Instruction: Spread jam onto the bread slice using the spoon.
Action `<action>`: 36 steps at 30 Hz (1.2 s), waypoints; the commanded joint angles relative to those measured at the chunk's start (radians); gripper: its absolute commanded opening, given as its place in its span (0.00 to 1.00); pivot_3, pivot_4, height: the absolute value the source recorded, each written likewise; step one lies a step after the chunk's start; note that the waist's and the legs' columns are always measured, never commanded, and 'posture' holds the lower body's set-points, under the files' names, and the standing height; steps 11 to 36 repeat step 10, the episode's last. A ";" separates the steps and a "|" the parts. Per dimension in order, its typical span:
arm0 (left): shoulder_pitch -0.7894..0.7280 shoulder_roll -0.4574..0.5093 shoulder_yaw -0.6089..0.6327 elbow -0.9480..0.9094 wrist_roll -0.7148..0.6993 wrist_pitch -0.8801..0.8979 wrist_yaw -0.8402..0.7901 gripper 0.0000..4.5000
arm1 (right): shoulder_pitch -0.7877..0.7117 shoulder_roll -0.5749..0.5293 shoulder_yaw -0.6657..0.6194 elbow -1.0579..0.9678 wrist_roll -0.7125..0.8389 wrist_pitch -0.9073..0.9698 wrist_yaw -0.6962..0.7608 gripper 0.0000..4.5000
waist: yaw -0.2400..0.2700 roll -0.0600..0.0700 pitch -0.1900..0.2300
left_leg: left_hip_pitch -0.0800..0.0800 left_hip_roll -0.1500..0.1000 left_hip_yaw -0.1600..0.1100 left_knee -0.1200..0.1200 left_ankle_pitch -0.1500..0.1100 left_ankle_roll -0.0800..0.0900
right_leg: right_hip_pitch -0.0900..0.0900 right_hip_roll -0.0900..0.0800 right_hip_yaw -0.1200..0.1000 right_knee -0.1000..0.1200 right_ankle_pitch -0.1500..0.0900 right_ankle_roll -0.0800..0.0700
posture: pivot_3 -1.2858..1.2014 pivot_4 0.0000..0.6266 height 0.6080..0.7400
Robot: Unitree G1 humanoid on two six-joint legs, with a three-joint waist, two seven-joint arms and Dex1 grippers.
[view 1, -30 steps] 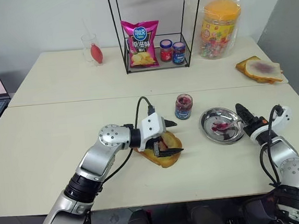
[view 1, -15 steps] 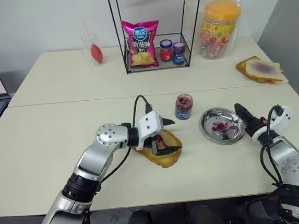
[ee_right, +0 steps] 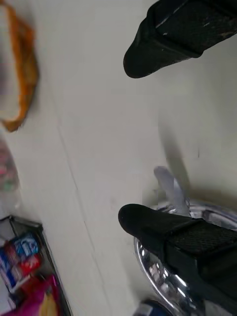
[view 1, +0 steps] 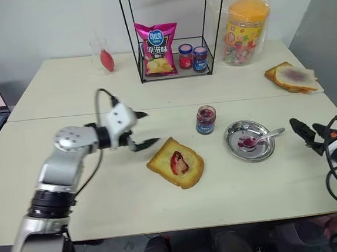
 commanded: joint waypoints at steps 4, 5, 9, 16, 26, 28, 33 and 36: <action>0.078 0.132 0.103 -0.038 -0.088 0.167 -0.074 1.00 | 0.125 -0.269 -0.014 -0.205 0.141 0.135 0.370 0.99 | 0.004 -0.003 0.000 | 0.000 0.000 0.000 0.000 0.000 0.000 | 0.000 0.000 -0.001 -0.001 0.000 0.000 | 0.52 0.24 1.00; 0.090 0.145 0.111 -0.044 -0.098 0.179 -0.085 1.00 | 0.141 -0.296 0.001 -0.212 0.126 0.134 0.399 0.99 | 0.005 -0.004 0.000 | 0.000 0.000 -0.001 0.000 0.000 0.000 | 0.000 0.000 -0.002 -0.001 0.000 0.000 | 0.52 0.24 1.00; 0.106 0.160 0.141 -0.076 -0.164 0.272 -0.107 1.00 | 0.156 -0.333 0.041 -0.196 0.053 0.091 0.450 0.99 | 0.008 -0.007 0.002 | 0.000 0.000 0.000 0.001 0.000 0.000 | 0.001 -0.001 -0.001 -0.001 0.000 0.000 | 0.52 0.24 1.00; 0.106 0.161 0.141 -0.082 -0.164 0.275 -0.104 1.00 | 0.142 -0.327 0.044 -0.179 0.044 0.087 0.442 0.99 | 0.008 -0.007 0.002 | 0.000 0.000 -0.001 0.001 0.000 0.000 | 0.001 -0.001 -0.002 -0.001 0.000 0.000 | 0.52 0.24 1.00; 0.106 0.161 0.141 -0.082 -0.164 0.275 -0.104 1.00 | 0.142 -0.327 0.044 -0.179 0.044 0.087 0.442 0.99 | 0.008 -0.007 0.002 | 0.000 0.000 -0.001 0.001 0.000 0.000 | 0.001 -0.001 -0.002 -0.001 0.000 0.000 | 0.52 0.24 1.00; 0.106 0.161 0.141 -0.082 -0.164 0.275 -0.104 1.00 | 0.142 -0.327 0.044 -0.179 0.044 0.087 0.442 0.99 | 0.008 -0.007 0.002 | 0.000 0.000 -0.001 0.001 0.000 0.000 | 0.001 -0.001 -0.002 -0.001 0.000 0.000 | 0.52 0.24 1.00; 0.106 0.161 0.141 -0.082 -0.164 0.275 -0.104 1.00 | 0.142 -0.327 0.044 -0.179 0.044 0.087 0.442 0.99 | 0.008 -0.007 0.002 | 0.000 0.000 -0.001 0.001 0.000 0.000 | 0.001 -0.001 -0.002 -0.001 0.000 0.000 | 0.52 0.24 1.00; 0.106 0.161 0.141 -0.082 -0.164 0.275 -0.104 1.00 | 0.142 -0.327 0.044 -0.179 0.044 0.087 0.442 0.99 | 0.008 -0.007 0.002 | 0.000 0.000 -0.001 0.001 0.000 0.000 | 0.001 -0.001 -0.002 -0.001 0.000 0.000 | 0.52 0.24 1.00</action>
